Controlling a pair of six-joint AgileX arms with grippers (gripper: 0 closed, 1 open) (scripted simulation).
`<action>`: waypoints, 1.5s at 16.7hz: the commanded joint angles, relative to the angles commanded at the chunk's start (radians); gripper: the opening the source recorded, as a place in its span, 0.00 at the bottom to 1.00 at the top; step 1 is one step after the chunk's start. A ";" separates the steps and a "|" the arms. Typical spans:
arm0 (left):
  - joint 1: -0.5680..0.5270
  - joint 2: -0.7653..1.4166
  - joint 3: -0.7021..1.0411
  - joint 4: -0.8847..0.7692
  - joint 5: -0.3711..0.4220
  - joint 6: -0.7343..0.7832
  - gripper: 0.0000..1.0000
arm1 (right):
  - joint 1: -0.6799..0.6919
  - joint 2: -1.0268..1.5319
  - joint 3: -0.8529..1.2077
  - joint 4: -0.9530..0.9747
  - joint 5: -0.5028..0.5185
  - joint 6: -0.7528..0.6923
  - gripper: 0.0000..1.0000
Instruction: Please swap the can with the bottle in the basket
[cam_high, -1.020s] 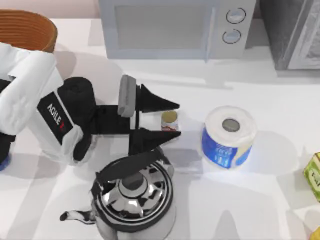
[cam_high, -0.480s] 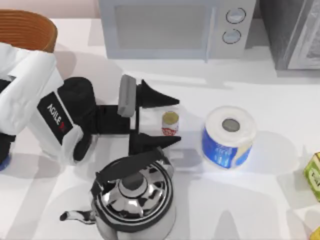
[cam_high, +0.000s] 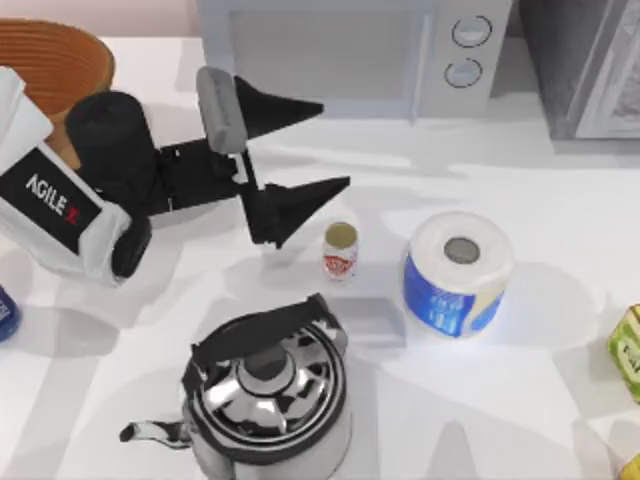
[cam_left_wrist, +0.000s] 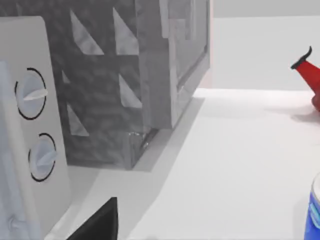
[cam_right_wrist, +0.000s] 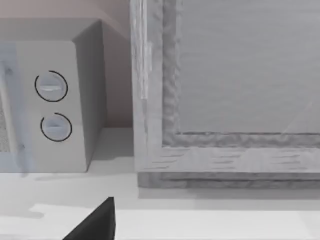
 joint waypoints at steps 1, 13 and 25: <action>0.009 -0.079 -0.026 -0.030 -0.050 -0.005 1.00 | 0.000 0.000 0.000 0.000 0.000 0.000 1.00; 0.162 -1.565 -0.546 -0.712 -0.739 -0.009 1.00 | 0.000 0.000 0.000 0.000 0.000 0.000 1.00; 0.277 -2.250 -1.009 -1.292 -1.073 -0.007 1.00 | 0.000 0.000 0.000 0.000 0.000 0.000 1.00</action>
